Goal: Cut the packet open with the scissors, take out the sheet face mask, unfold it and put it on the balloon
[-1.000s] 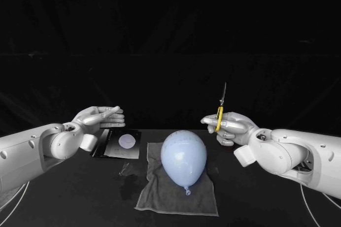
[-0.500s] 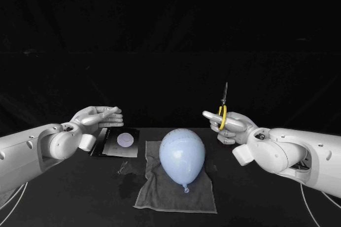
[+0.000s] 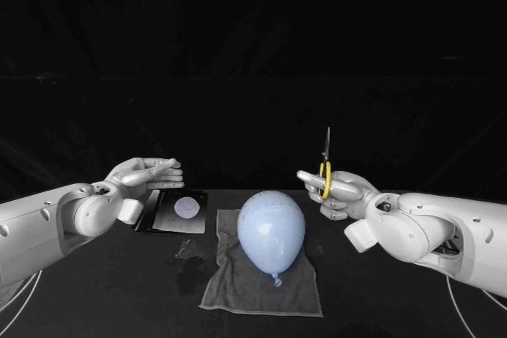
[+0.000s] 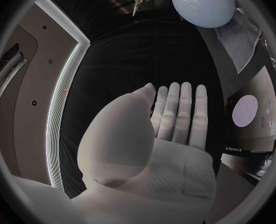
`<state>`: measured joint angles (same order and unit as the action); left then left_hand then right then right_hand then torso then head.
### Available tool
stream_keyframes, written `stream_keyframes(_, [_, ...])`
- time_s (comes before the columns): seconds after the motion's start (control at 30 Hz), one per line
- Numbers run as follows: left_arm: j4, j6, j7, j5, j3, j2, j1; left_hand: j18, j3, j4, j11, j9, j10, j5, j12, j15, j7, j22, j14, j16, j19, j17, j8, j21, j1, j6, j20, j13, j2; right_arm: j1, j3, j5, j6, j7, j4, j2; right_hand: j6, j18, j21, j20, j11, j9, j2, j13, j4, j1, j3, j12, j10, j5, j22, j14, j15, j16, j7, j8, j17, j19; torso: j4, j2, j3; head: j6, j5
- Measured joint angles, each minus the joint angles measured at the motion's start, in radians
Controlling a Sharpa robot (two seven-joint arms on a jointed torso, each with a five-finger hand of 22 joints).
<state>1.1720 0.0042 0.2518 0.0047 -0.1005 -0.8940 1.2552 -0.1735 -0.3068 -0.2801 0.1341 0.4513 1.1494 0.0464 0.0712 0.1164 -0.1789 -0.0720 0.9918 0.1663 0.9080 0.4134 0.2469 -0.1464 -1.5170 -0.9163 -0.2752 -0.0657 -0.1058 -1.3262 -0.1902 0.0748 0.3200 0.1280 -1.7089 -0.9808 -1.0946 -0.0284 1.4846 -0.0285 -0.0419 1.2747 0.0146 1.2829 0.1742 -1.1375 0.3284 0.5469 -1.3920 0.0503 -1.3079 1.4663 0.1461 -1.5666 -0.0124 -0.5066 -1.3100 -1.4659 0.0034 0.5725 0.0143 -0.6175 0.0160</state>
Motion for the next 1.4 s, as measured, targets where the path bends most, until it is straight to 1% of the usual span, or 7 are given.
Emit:
stream_keyframes(0.17, [-0.001, -0.003, 0.006, -0.004, 0.000, -0.001, 0.000, 0.000, 0.000, 0.000, 0.004, -0.012, -0.004, 0.000, -0.002, 0.000, -0.004, 0.001, 0.000, 0.000, 0.000, 0.000, -0.025, 0.000, -0.006, 0.023, 0.000, 0.000, -0.035, 0.000, 0.000, -0.018, -0.011, 0.025, 0.001, -0.009, 0.015, 0.000, -0.046, 0.031, 0.006, -0.193, 0.038, 0.000, -0.048, -0.058, 0.087, 0.000, 0.006, -0.001, 0.000, 0.000, -0.047, 0.000, 0.015, 0.235, 0.002, 0.002, -0.0007, 0.000, -0.0008, -0.005, -0.019])
stream_keyframes(0.23, [0.000, -0.006, 0.012, -0.014, 0.000, -0.001, -0.001, 0.001, 0.009, -0.003, 0.010, -0.020, -0.011, 0.000, -0.002, 0.000, 0.003, 0.001, 0.000, 0.000, 0.000, 0.002, -0.040, 0.000, -0.003, 0.049, 0.000, 0.000, -0.056, 0.000, 0.000, -0.029, -0.016, 0.039, 0.001, -0.013, 0.025, 0.000, -0.059, 0.047, 0.015, -0.257, 0.045, 0.001, -0.059, -0.065, 0.111, 0.000, 0.015, -0.001, 0.000, -0.001, -0.060, 0.000, 0.025, 0.295, 0.003, 0.000, -0.0011, 0.000, -0.0009, -0.009, -0.027])
stream_keyframes(0.47, [0.017, -0.036, 0.046, -0.097, 0.000, -0.005, -0.022, 0.002, 0.021, 0.007, 0.026, -0.031, -0.028, 0.000, -0.007, 0.004, 0.014, -0.001, 0.004, 0.000, 0.031, 0.004, -0.051, -0.015, -0.021, 0.061, 0.012, 0.001, -0.084, 0.000, 0.000, -0.055, -0.022, 0.073, -0.003, -0.030, 0.012, -0.011, -0.144, 0.076, 0.016, -0.369, 0.042, 0.007, -0.072, -0.062, 0.170, 0.000, 0.016, -0.001, 0.000, 0.000, -0.082, 0.022, 0.046, 0.391, 0.003, 0.014, -0.0011, 0.000, -0.0013, -0.030, -0.082])
stream_keyframes(0.87, [0.041, -0.223, 0.100, -0.320, 0.000, -0.023, -0.054, 0.003, 0.017, 0.002, 0.014, -0.040, -0.022, 0.000, -0.007, -0.005, -0.014, -0.004, 0.034, 0.011, 0.061, 0.017, -0.051, -0.030, -0.033, 0.032, 0.029, 0.000, -0.097, 0.000, 0.000, -0.063, -0.015, 0.104, -0.022, -0.051, 0.002, -0.018, -0.194, 0.081, 0.019, -0.429, 0.007, 0.007, -0.078, -0.027, 0.184, 0.000, 0.018, 0.000, 0.001, -0.001, -0.084, 0.058, 0.070, 0.419, 0.002, 0.034, 0.0007, 0.000, -0.0004, -0.068, -0.190])
stream_keyframes(1.13, [0.026, -0.365, -0.004, -0.385, 0.000, -0.025, -0.058, 0.004, 0.099, -0.010, 0.025, -0.053, -0.033, 0.000, -0.006, 0.001, -0.036, -0.001, 0.040, 0.022, 0.073, 0.026, -0.063, -0.033, 0.061, 0.046, 0.029, -0.001, -0.104, 0.000, 0.000, -0.044, 0.001, 0.108, -0.039, -0.058, 0.002, -0.017, -0.194, 0.081, 0.022, -0.434, 0.002, 0.007, -0.079, -0.022, 0.186, 0.000, 0.021, 0.000, 0.000, -0.001, -0.084, 0.058, 0.077, 0.418, 0.002, 0.034, -0.0006, 0.000, 0.0013, -0.080, -0.261])
stream_keyframes(1.3, [0.031, -0.398, -0.096, -0.408, 0.000, -0.026, -0.059, 0.004, 0.159, -0.002, 0.027, -0.052, -0.056, 0.000, 0.001, -0.006, -0.036, -0.006, 0.084, 0.071, 0.115, 0.052, -0.051, -0.058, 0.047, 0.054, 0.046, -0.003, -0.078, 0.001, 0.000, -0.027, 0.011, 0.109, -0.044, -0.061, 0.003, -0.017, -0.194, 0.081, 0.022, -0.434, -0.001, 0.007, -0.081, -0.019, 0.187, 0.000, 0.021, 0.000, 0.000, -0.001, -0.084, 0.058, 0.078, 0.418, 0.002, 0.034, -0.0008, 0.001, 0.0012, -0.086, -0.287])
stream_keyframes(1.4, [0.040, -0.399, -0.109, -0.459, 0.000, -0.030, -0.061, 0.004, 0.166, 0.005, 0.028, -0.048, -0.068, 0.000, 0.009, -0.001, -0.035, -0.001, 0.037, 0.065, 0.094, 0.053, -0.035, -0.046, -0.012, 0.053, 0.037, -0.004, -0.067, 0.001, 0.000, -0.017, 0.017, 0.110, -0.044, -0.060, 0.003, -0.017, -0.194, 0.081, 0.022, -0.435, -0.001, 0.007, -0.082, -0.019, 0.188, 0.000, 0.021, 0.000, 0.000, -0.001, -0.084, 0.058, 0.078, 0.418, 0.002, 0.034, -0.0007, 0.001, 0.0002, -0.090, -0.299])
